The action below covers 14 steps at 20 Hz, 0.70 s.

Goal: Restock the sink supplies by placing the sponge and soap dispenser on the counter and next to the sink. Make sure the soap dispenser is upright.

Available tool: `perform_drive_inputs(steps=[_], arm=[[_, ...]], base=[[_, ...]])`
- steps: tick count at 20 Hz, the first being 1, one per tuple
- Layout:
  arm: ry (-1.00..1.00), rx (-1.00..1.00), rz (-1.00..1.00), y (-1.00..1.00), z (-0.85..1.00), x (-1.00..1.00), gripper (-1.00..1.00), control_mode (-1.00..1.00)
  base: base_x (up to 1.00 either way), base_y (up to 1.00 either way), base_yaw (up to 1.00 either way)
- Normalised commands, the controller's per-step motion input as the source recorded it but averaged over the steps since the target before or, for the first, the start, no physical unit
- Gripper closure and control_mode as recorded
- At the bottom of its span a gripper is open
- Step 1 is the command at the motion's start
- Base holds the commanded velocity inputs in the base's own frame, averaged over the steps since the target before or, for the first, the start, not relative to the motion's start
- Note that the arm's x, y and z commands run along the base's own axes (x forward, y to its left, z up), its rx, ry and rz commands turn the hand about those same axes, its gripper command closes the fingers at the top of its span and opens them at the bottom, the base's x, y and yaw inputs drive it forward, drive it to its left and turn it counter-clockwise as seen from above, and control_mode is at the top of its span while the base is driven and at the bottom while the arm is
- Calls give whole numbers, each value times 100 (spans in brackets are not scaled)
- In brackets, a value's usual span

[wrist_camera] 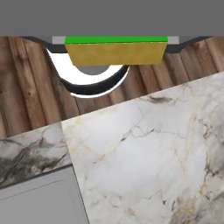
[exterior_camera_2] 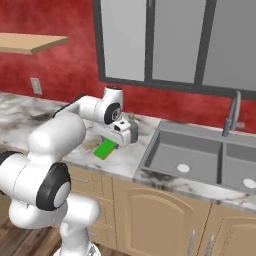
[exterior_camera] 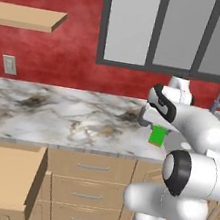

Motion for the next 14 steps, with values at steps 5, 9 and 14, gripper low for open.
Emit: perform_drive_inputs(steps=[5, 9, 14], arm=[[0, 0, 0, 0, 0, 0, 100, 100], [1, 0, -6, -24, -69, 34, 100, -100], [2, -1, -6, -6, -84, 38, 100, -100]], base=[[39, -21, -4], [0, 0, 0], [0, 0, 0]])
